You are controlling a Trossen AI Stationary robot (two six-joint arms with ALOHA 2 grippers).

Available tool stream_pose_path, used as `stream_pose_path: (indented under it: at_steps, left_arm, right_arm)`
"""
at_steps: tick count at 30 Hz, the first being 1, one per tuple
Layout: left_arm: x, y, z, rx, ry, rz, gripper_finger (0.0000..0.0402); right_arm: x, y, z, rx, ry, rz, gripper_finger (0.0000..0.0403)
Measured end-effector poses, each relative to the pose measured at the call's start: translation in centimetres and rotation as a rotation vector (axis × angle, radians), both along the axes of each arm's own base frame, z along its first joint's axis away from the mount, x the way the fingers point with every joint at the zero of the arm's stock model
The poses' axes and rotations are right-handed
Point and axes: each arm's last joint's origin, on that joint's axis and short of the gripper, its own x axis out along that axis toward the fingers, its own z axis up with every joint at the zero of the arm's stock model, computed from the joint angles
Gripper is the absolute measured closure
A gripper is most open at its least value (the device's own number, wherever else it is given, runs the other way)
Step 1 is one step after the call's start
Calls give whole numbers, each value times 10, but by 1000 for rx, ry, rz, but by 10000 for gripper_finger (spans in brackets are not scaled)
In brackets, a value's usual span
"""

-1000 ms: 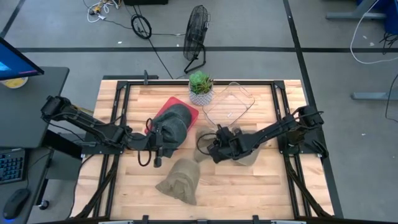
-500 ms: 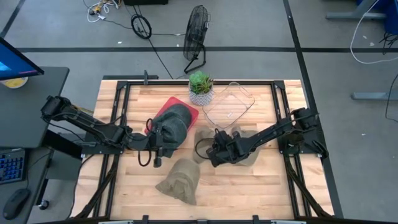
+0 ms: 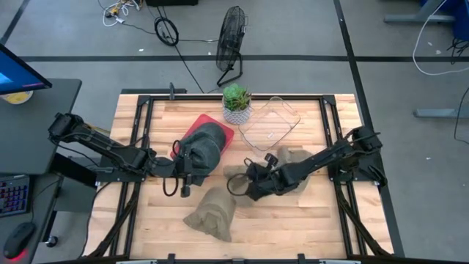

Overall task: Pick & Place hat
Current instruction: Put the top left brown cap into the transparent bin

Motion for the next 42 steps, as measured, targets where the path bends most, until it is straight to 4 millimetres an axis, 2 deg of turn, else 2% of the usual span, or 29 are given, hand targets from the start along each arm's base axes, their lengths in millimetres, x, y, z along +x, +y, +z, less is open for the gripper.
stream_pose_path:
  at_steps: [4,7,9,13,18,21,26,31,36,42]
  left_arm:
    - [0,0,0,2,5,0,264]
    - [0,0,0,2,5,0,264]
    - [0,0,0,1,5,0,264]
    - [0,0,0,-2,5,2,264]
    - [0,0,-1,-2,5,2,264]
    - [0,0,-1,1,6,0,264]
    - [0,0,0,2,5,0,264]
    - [0,0,0,1,5,0,264]
    - [0,0,-1,2,6,0,264]
    - [0,0,-1,5,10,0,264]
  right_arm:
    - [-1,15,46,-125,-37,156,397]
    - [-10,19,81,-338,-8,234,399]
    - [-17,15,95,-497,68,280,399]
    - [-34,-8,107,-677,268,310,399]
    - [-54,-53,110,-773,495,191,400]
    - [-55,-76,114,-809,567,132,400]
    - [-45,-117,106,-735,629,70,401]
    - [-35,-148,70,-681,601,62,401]
    - [-30,-156,33,-599,518,236,401]
    - [-27,-156,17,-587,407,284,398]
